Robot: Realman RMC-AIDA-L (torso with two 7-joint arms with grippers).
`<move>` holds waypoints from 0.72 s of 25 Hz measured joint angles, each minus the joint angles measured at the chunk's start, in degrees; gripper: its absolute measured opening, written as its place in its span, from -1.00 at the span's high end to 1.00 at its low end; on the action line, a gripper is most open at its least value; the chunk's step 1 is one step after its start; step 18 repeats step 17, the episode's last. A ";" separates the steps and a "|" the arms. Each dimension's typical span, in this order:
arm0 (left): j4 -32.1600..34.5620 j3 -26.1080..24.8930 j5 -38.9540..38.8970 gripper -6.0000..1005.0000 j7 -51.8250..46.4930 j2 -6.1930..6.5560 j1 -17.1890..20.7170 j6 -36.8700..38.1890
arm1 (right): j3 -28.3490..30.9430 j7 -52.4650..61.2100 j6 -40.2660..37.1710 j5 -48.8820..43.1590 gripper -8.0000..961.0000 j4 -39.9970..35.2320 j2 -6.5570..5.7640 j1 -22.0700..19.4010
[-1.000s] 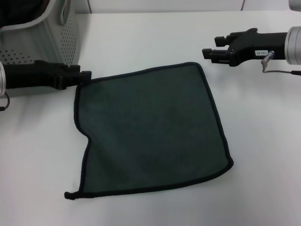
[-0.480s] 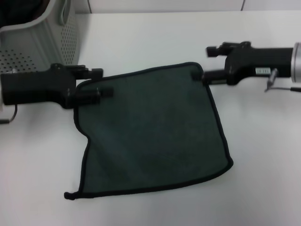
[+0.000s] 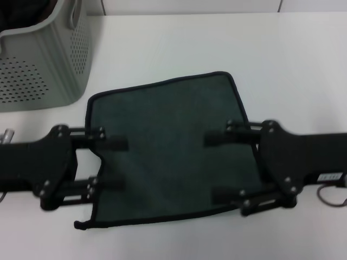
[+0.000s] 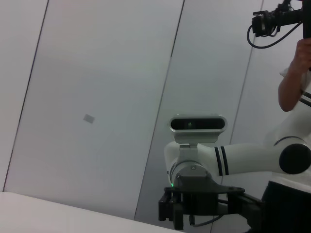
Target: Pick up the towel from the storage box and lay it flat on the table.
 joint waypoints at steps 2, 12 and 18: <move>-0.01 1.53 -1.25 -0.16 1.24 0.32 1.19 0.00 | -3.74 -0.86 1.30 1.95 -0.78 -0.34 0.00 -0.45; -0.14 2.32 -3.01 -0.16 5.34 1.65 3.10 0.00 | -13.18 -1.49 9.20 4.04 -0.78 -3.56 -0.01 -1.49; -0.10 2.11 -3.28 -0.16 5.60 1.85 3.28 0.00 | -13.34 -1.49 9.76 4.22 -0.78 -4.17 -0.01 -1.68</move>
